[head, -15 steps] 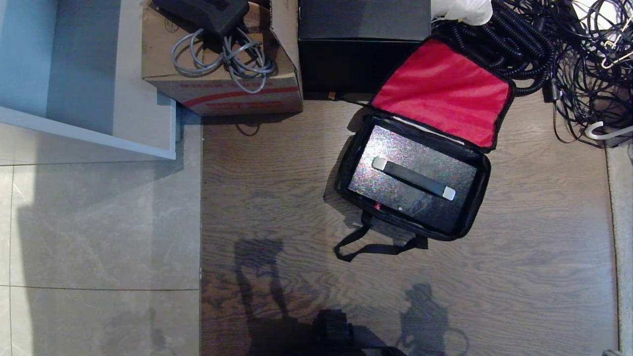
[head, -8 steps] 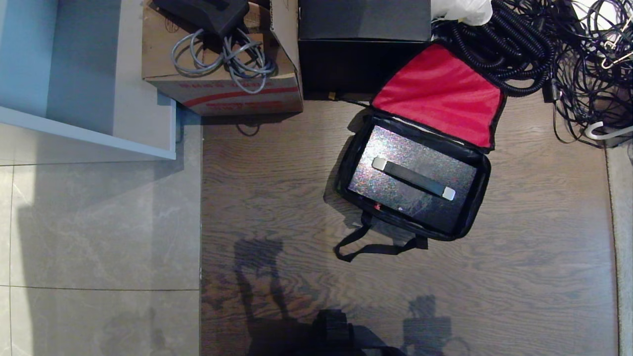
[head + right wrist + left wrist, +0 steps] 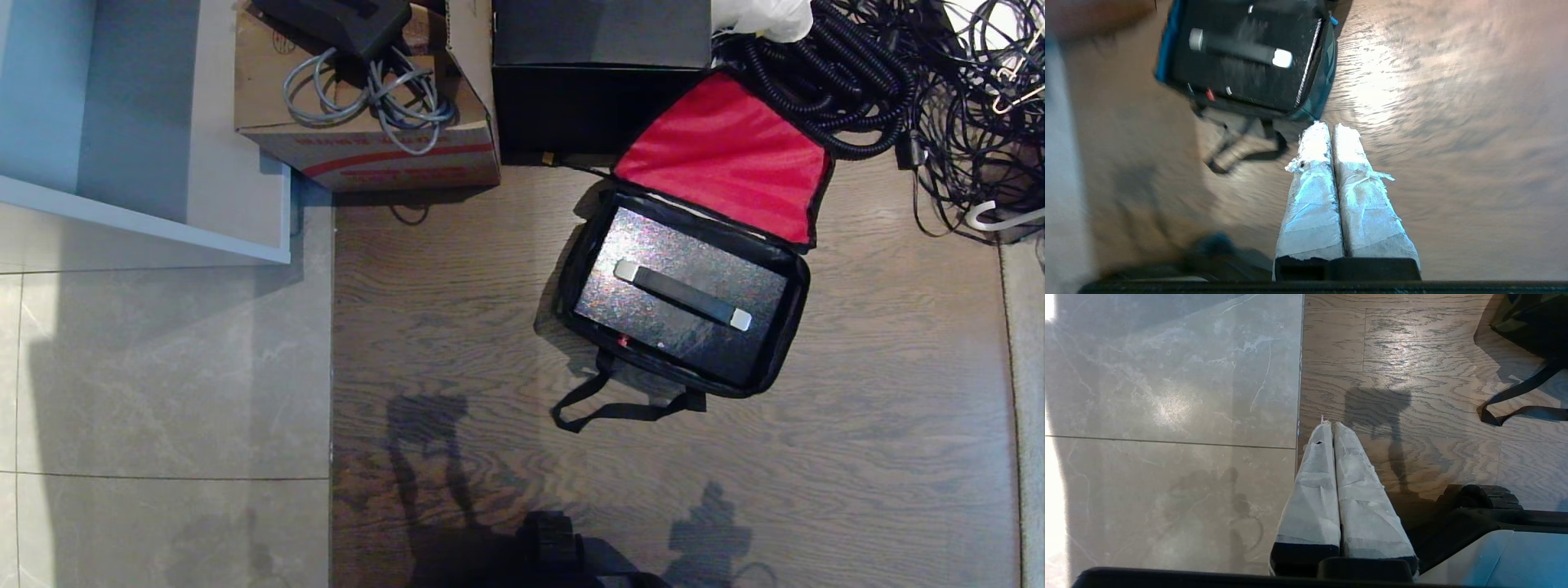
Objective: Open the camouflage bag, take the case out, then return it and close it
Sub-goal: Grip the handle
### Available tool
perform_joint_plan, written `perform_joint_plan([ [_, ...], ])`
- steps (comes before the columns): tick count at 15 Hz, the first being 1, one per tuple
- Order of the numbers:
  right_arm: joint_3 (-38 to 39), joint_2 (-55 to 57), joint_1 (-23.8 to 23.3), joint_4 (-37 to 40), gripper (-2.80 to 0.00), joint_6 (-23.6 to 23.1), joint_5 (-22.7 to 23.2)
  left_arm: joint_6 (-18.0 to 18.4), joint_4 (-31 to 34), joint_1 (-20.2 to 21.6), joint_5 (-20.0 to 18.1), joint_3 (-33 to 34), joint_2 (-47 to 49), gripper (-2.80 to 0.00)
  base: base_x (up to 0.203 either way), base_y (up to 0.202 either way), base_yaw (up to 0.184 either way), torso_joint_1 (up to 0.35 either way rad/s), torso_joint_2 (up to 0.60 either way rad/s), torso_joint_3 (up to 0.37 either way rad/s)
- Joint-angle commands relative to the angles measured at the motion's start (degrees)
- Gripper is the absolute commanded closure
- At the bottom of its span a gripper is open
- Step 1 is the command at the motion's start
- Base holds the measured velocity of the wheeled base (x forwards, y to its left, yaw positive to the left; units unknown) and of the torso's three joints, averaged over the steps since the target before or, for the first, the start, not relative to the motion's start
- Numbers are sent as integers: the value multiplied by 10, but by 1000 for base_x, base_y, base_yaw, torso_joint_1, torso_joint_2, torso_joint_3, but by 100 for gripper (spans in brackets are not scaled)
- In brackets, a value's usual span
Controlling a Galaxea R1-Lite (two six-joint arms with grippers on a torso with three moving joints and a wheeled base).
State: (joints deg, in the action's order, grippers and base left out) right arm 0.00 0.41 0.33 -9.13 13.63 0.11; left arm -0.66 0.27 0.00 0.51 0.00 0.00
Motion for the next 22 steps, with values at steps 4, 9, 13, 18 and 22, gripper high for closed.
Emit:
perform_joint_plan([
  [4, 23, -2, 0, 7, 0, 413, -1, 0, 0, 0, 0, 0, 0, 0, 0, 0, 0, 0, 0, 0],
  [9, 23, -2, 0, 5, 0, 614, -13, 0, 0, 0, 0, 0, 0, 0, 0, 0, 0, 0, 0, 0],
  [13, 23, -2, 0, 6, 0, 614, -13, 0, 0, 0, 0, 0, 0, 0, 0, 0, 0, 0, 0, 0],
  [18, 23, -2, 0, 6, 0, 614, -13, 0, 0, 0, 0, 0, 0, 0, 0, 0, 0, 0, 0, 0],
  [22, 23, -2, 0, 6, 0, 614, -13, 0, 0, 0, 0, 0, 0, 0, 0, 0, 0, 0, 0, 0],
])
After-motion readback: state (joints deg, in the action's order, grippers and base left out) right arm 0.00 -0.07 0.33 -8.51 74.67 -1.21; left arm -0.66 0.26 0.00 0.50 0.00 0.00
